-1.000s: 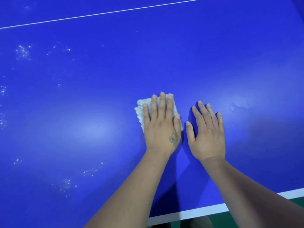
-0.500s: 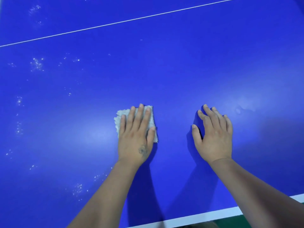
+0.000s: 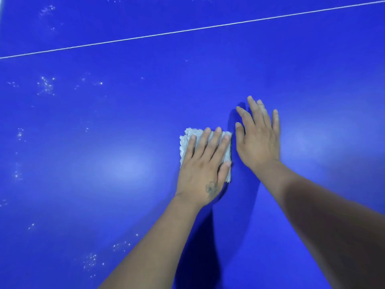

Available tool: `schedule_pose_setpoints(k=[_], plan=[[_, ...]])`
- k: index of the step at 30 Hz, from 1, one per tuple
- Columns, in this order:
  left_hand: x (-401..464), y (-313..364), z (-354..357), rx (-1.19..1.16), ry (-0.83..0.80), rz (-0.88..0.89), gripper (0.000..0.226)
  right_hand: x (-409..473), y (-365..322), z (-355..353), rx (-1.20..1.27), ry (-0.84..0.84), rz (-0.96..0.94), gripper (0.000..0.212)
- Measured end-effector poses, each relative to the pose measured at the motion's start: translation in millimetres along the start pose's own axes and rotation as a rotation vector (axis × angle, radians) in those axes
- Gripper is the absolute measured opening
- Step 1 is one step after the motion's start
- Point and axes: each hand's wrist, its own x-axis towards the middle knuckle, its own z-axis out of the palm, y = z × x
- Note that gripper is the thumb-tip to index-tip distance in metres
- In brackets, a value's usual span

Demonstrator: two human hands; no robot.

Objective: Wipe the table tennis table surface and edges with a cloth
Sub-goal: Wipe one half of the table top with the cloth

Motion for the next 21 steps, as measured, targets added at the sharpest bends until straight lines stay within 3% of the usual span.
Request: schedule_pose_setpoints(k=[5, 10, 16, 18, 21], plan=[[-28, -36, -12, 0.024, -0.055, 0.053, 0.061, 20, 12, 5, -0.036, -0.072, 0.002, 0.057], [-10, -58, -12, 0.005, 0.029, -0.205, 0.062, 19, 16, 10, -0.033, -0.083, -0.001, 0.058], [65, -33, 3, 0.003, 0.131, -0.626, 0.066, 19, 16, 10, -0.050, -0.042, 0.005, 0.058], [85, -20, 7, -0.022, 0.170, -0.668, 0.066, 19, 16, 10, -0.053, -0.046, 0.007, 0.059], [100, -2, 9, -0.048, 0.155, -0.594, 0.068, 20, 14, 10, -0.052, -0.048, 0.009, 0.060]])
